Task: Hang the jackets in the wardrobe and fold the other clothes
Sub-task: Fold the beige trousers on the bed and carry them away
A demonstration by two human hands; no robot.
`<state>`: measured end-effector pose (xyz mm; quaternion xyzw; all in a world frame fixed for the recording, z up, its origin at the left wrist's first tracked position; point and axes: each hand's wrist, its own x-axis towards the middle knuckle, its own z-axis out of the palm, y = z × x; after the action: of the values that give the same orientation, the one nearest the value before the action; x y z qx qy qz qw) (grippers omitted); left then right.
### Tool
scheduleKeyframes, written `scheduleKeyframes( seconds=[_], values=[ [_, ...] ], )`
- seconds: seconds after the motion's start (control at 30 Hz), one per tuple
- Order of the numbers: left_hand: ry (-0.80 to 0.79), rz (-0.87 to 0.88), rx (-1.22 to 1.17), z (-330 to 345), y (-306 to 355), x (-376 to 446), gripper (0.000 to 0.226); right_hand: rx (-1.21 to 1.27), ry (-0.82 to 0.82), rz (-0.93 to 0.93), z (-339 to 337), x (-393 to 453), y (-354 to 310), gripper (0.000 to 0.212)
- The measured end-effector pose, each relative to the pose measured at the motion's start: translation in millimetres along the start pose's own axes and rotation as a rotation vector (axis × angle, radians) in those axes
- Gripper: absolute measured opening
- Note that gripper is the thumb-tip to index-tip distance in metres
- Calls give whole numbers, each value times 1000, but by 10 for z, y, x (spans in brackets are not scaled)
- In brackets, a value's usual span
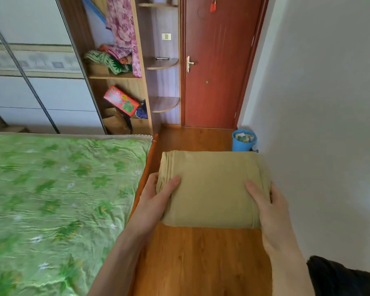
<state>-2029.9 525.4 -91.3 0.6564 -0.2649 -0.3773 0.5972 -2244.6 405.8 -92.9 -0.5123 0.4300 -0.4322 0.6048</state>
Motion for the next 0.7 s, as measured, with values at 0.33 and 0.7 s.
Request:
scheduleKeyframes(
  seconds=[0.33, 0.7],
  values=[
    [208, 5, -14, 112, 186, 945, 97, -1, -180, 21, 320, 1269, 13, 55],
    [268, 17, -71, -117, 365, 2752, 113, -85, -192, 17, 1295, 3059, 64, 87]
  ],
)
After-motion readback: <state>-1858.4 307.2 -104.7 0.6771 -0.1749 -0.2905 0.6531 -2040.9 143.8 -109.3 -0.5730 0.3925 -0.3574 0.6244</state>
